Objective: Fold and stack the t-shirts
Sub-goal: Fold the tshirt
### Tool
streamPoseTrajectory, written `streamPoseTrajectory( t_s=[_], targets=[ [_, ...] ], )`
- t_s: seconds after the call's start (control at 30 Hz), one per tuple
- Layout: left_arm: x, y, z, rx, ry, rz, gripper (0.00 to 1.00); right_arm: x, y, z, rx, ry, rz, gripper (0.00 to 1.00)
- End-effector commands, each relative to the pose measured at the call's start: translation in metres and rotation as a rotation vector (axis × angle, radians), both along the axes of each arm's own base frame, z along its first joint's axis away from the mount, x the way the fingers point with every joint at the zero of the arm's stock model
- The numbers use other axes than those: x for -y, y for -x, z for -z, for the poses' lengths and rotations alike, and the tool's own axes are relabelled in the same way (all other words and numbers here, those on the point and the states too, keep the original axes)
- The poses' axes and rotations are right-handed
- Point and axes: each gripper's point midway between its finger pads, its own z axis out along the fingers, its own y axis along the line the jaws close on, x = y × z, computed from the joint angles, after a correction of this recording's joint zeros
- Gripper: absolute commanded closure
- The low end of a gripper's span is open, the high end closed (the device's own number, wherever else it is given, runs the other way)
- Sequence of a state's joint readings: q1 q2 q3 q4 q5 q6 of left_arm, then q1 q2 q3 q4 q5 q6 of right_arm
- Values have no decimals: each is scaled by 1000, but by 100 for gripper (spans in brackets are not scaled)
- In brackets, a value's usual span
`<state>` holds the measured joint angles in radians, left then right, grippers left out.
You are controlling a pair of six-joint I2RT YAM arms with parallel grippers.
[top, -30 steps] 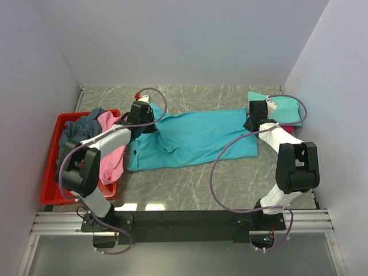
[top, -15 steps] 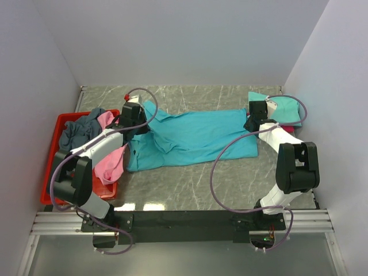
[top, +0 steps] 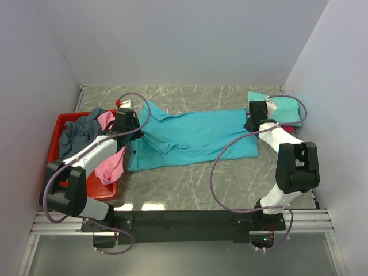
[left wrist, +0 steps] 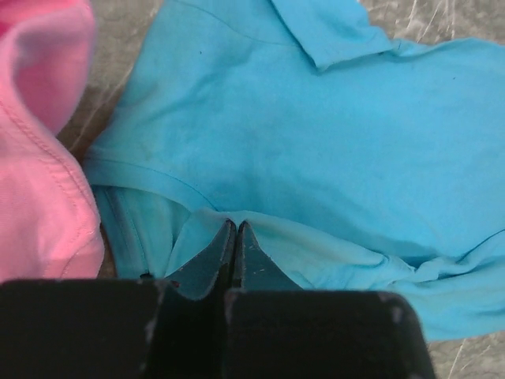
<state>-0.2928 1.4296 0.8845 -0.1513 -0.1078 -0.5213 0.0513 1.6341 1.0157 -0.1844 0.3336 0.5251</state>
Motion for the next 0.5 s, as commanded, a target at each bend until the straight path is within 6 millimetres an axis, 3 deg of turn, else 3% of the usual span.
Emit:
streamPoseTrajectory(
  t_s=[0.0, 0.47],
  targets=[
    [-7, -4, -19, 58, 16, -40, 99, 11, -11, -16, 38, 35, 28, 100],
    [-20, 2, -16, 47, 3, -83, 99, 15, -6, -18, 44, 50, 41, 100]
  ],
)
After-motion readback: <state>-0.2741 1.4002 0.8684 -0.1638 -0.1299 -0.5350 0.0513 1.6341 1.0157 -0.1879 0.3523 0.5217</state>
